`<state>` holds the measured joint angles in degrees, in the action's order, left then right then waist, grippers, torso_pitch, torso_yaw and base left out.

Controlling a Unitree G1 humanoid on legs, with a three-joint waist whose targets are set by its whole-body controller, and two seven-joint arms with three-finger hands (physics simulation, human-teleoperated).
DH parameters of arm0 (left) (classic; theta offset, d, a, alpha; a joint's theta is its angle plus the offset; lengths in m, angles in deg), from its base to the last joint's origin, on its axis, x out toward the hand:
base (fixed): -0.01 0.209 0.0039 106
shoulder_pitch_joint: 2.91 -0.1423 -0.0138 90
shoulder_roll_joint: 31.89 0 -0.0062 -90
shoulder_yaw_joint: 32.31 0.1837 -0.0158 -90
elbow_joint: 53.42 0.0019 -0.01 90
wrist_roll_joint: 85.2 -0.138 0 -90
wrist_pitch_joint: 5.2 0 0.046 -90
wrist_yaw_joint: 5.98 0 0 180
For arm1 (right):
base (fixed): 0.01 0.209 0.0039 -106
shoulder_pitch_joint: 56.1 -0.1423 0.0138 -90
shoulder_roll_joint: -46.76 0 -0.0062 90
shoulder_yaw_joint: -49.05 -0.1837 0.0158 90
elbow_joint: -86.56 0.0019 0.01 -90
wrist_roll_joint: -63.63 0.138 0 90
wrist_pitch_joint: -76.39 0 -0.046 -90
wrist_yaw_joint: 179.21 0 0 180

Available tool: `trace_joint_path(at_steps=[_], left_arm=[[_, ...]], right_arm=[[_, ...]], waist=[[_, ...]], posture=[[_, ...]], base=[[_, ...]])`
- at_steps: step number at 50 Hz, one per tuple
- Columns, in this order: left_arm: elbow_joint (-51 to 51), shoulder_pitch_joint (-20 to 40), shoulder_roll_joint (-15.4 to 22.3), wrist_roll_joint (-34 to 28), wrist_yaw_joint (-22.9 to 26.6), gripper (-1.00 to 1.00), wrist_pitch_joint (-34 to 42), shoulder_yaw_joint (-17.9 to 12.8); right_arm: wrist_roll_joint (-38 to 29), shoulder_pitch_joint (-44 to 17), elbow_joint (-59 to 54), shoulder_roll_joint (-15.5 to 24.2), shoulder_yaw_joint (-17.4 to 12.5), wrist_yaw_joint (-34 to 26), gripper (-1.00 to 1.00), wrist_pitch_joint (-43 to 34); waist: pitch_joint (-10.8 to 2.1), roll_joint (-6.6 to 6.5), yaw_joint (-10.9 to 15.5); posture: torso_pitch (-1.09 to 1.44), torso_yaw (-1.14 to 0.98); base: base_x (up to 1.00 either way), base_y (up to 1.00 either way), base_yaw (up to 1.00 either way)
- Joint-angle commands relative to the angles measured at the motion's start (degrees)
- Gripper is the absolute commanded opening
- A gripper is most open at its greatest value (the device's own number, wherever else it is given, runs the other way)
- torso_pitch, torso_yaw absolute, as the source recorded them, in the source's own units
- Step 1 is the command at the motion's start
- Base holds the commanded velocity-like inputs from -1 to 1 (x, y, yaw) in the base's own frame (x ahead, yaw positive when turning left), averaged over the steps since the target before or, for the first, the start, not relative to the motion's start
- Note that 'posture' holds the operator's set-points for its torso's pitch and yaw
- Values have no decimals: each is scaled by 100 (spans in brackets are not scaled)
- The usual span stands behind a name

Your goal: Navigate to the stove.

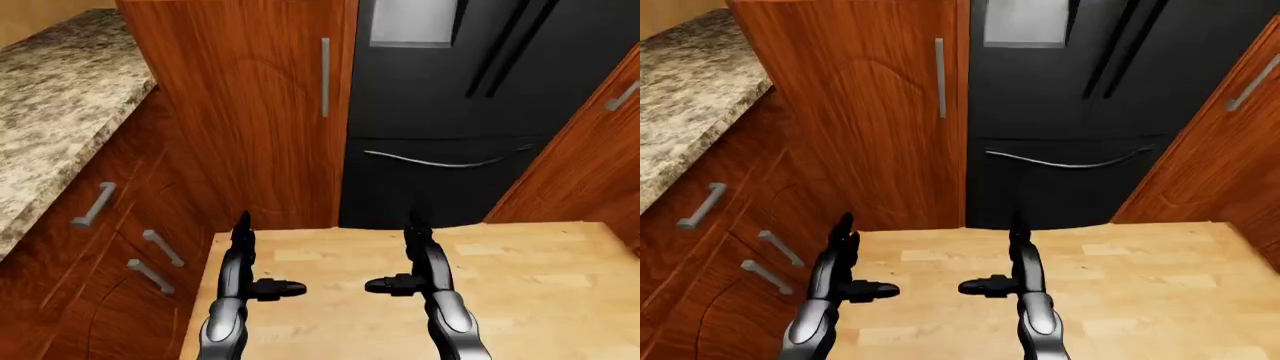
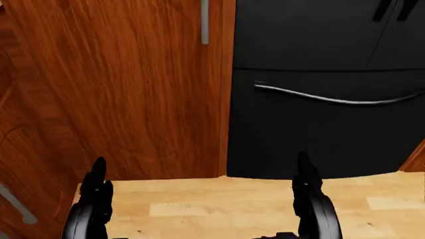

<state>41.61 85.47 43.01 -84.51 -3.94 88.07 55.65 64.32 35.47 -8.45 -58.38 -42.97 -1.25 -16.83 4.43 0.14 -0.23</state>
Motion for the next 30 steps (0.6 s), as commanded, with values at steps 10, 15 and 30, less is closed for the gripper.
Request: trace_joint_path(at_steps=[10,15,30], left_arm=[[-673,88,11,26,14,100,-208,1],[-821,29,10,-58,-70,100,-216,-1],[-3021,200,99,294,-388,100,1288,-454]], right_arm=[[26,-119,556,18,-13,19,100,223],[50,-133,515,14,-24,8,100,266],[279,-32,3233,117,-253,10,100,-1451]], waist=[[-422,37,46],[-455,25,47],[-512,18,52]], posture=[[0,0],[0,0],[0,0]], base=[[0,0,0],[0,0,0],[0,0,0]])
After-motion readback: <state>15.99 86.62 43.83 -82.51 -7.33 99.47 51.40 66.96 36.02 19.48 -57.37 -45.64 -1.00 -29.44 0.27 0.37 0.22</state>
